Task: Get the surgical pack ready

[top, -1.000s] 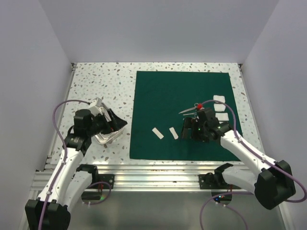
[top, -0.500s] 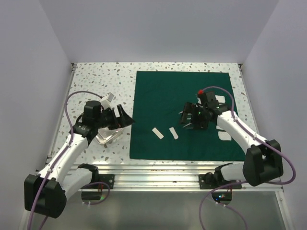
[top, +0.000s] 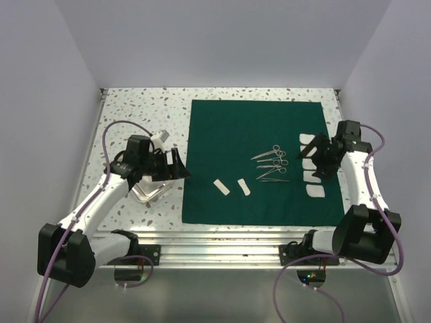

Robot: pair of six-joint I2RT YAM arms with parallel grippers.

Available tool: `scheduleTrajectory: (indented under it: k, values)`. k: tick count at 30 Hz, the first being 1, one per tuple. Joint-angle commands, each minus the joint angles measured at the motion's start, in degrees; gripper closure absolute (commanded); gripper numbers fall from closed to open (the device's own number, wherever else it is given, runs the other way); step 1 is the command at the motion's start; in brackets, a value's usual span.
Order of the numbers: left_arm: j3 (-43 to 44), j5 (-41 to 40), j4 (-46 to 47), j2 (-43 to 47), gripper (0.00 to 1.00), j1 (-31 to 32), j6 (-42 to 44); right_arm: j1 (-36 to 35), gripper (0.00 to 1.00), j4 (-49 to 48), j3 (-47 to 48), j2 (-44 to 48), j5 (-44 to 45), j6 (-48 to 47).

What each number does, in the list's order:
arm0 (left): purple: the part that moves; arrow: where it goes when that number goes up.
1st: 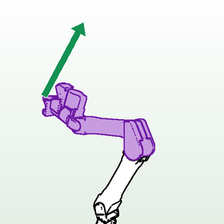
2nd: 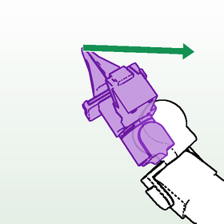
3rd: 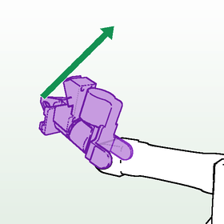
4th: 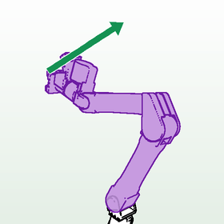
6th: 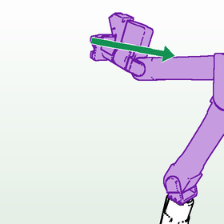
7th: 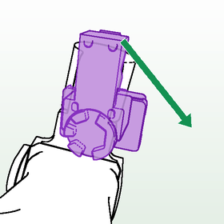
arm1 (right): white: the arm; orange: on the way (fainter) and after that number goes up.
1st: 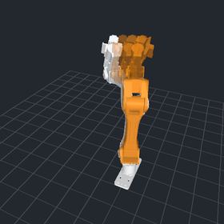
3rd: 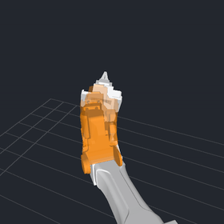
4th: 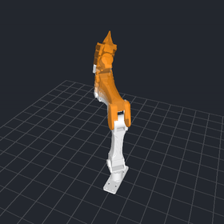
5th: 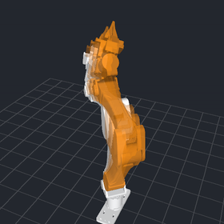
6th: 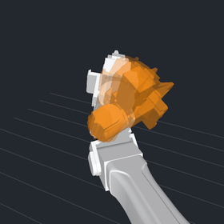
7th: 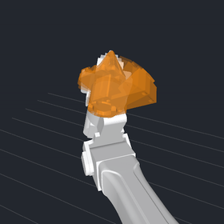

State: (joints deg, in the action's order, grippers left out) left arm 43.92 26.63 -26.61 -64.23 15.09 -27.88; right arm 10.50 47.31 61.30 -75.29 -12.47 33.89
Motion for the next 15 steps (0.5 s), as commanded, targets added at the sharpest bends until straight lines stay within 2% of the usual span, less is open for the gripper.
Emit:
scheduleTrajectory:
  k: [1, 4, 9, 13, 15]
  values:
    - [2.05, -0.62, -1.6, -1.25, 0.13, 0.29, 4.84, 3.55, 0.13, 4.11, -2.49, 1.46, 0.25, 0.83]
    - [2.48, -1.06, -1.34, -2.13, 0.14, 0.29, 7.3, 9.34, 0.16, 4.63, -4.87, 1.2, 0.95, -0.22]
    - [5.64, -0.44, -4.84, -6.43, 0.13, 0.29, 11.88, 14.19, 0.24, 5.25, -7.59, 1.1, 2.27, -1.54]
    - [6.26, 1.05, -4.68, -8.01, 0.14, 1.16, 12.32, 18.4, 0.4, 4.37, -10.14, 1.37, 3.85, -3.48]
    - [6.35, 0.7, -3.63, -8.72, 0.14, 3.18, 12.06, 19.11, 0.41, 2.71, -11.81, 1.28, 4.47, -3.83]
